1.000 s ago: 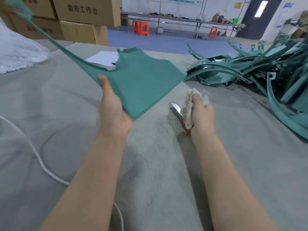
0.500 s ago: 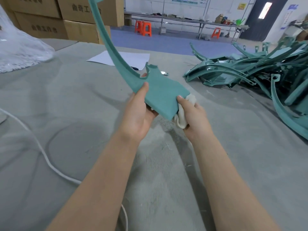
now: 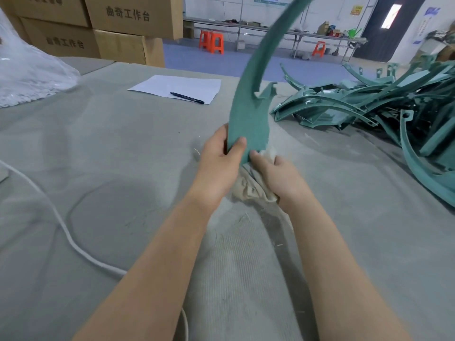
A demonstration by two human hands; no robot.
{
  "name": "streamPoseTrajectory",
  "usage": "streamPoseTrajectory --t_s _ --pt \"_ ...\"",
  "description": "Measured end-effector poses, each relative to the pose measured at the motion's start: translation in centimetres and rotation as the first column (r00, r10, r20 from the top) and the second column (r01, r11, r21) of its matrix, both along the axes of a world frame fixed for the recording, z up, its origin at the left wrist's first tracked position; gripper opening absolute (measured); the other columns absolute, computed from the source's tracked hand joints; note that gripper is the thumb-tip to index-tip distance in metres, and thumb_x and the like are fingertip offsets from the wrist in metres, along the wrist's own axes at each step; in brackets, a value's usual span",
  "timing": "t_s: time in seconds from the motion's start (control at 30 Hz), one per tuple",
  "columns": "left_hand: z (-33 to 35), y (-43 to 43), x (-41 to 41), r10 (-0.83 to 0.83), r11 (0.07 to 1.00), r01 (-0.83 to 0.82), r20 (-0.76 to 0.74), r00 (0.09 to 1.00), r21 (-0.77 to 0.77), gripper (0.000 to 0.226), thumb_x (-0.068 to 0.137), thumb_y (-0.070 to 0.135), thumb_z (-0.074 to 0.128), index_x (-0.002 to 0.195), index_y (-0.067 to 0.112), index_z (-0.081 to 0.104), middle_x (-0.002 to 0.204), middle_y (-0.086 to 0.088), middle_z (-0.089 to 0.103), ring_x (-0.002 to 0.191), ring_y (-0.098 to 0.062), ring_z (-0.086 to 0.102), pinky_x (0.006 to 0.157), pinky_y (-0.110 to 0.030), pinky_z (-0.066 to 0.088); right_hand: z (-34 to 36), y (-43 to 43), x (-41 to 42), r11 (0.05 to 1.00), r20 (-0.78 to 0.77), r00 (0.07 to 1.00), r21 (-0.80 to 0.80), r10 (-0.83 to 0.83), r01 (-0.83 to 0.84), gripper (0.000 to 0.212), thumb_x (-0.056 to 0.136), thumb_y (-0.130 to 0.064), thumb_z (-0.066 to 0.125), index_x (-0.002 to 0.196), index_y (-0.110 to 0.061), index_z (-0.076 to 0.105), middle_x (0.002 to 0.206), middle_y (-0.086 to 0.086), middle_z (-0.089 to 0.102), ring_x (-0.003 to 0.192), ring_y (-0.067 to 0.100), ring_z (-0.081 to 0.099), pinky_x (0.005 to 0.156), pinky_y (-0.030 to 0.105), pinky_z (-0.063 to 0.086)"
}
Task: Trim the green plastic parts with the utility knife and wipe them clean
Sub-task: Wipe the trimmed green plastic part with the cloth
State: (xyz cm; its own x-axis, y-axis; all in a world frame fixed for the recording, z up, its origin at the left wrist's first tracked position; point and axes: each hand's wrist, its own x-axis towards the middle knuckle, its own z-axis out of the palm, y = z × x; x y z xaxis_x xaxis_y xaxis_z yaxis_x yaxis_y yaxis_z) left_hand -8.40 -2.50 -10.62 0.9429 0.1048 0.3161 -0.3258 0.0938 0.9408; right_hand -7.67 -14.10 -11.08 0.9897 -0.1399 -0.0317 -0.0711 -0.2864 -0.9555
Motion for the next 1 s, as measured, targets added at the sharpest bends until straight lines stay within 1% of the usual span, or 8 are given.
streamPoseTrajectory --t_s 0.1,0.2,0.27,0.37,0.57,0.77,0.9,1.0 --pt "0.4 0.5 -0.1 0.177 0.982 -0.181 0.069 0.982 0.059 0.024 0.096 0.007 0.051 0.093 0.03 0.057 0.093 0.01 0.067 0.093 -0.011 0.065 0.089 -0.032 0.053 0.5 0.0 0.0 0.998 0.201 0.978 -0.014 -0.058 0.063 0.025 0.092 -0.035 0.061 0.078 -0.014 0.06 0.071 -0.01 0.068 0.071 0.005 0.064 0.073 0.024 0.054" --pt "0.7 1.1 -0.1 0.258 0.96 -0.267 0.101 0.961 0.09 0.018 0.095 0.01 0.055 0.091 0.027 0.056 0.091 0.009 0.066 0.09 -0.012 0.065 0.086 -0.032 0.052 1.1 -0.2 -0.1 0.971 0.432 0.869 0.103 -0.24 0.217 0.029 0.09 -0.034 0.063 0.108 -0.012 0.058 0.097 -0.003 0.065 0.089 0.012 0.062 0.088 0.04 0.052" --pt "1.0 1.2 -0.2 0.181 0.981 -0.185 0.068 0.981 0.053 0.013 0.094 0.009 0.058 0.092 0.022 0.06 0.093 0.003 0.069 0.091 -0.016 0.067 0.086 -0.034 0.054 1.2 -0.5 -0.3 0.963 0.537 0.801 0.104 -0.264 0.248 0.039 0.087 -0.035 0.065 0.12 -0.019 0.051 0.112 -0.004 0.062 0.102 0.009 0.059 0.093 0.033 0.049" --pt "1.3 1.6 -0.4 -0.06 0.988 0.053 -0.045 0.997 -0.145 0.009 0.092 0.011 0.061 0.096 0.016 0.068 0.095 -0.002 0.074 0.089 -0.016 0.07 0.082 -0.032 0.056 1.1 -1.0 0.0 0.981 0.482 0.856 0.043 -0.186 0.189 0.046 0.086 -0.031 0.068 0.125 -0.019 0.049 0.111 -0.014 0.061 0.102 -0.003 0.058 0.093 0.022 0.047" --pt "1.7 1.3 -0.8 -0.454 0.746 0.394 0.024 0.891 -0.536 0.021 0.09 0.009 0.055 0.11 0.009 0.062 0.109 -0.008 0.071 0.103 -0.02 0.066 0.1 -0.038 0.049 0.8 -1.2 0.7 0.977 0.213 0.965 0.178 -0.153 0.115 0.032 0.088 -0.029 0.068 0.115 -0.012 0.061 0.109 0.001 0.07 0.099 0.018 0.067 0.094 0.044 0.053" --pt "1.1 0.6 -0.6 0.042 0.97 -0.083 -0.179 0.983 -0.229 0.008 0.093 0.027 0.062 0.1 0.024 0.065 0.098 0.006 0.073 0.095 -0.013 0.069 0.087 -0.035 0.054 0.8 -0.7 0.5 0.981 0.233 0.954 -0.008 -0.187 0.194 0.037 0.094 -0.052 0.047 0.103 -0.017 0.056 0.103 0.0 0.065 0.101 0.022 0.062 0.094 0.044 0.049" --pt "1.0 1.1 -0.5 0.173 0.985 -0.173 -0.064 0.983 0.001 0.01 0.096 0.027 0.058 0.092 0.033 0.064 0.074 0.021 0.065 0.073 -0.001 0.061 0.069 -0.019 0.05 2.2 -1.0 -0.3 0.943 0.564 0.757 0.159 -0.33 0.292 0.025 0.095 -0.031 0.033 0.097 -0.022 0.056 0.097 -0.001 0.05 0.095 0.015 0.047 0.092 0.035 0.042" --pt "1.1 0.5 -0.8 0.153 0.973 -0.164 0.076 0.985 0.164 0.023 0.097 0.012 0.052 0.108 0.025 0.067 0.07 0.025 0.06 0.066 0.009 0.053 0.064 -0.011 0.042 2.8 0.8 -1.8 0.974 0.778 0.61 0.01 -0.151 0.228 0.033 0.094 -0.013 0.046 0.123 -0.004 0.062 0.11 0.004 0.05 0.098 -0.003 0.048 0.091 0.017 0.041"
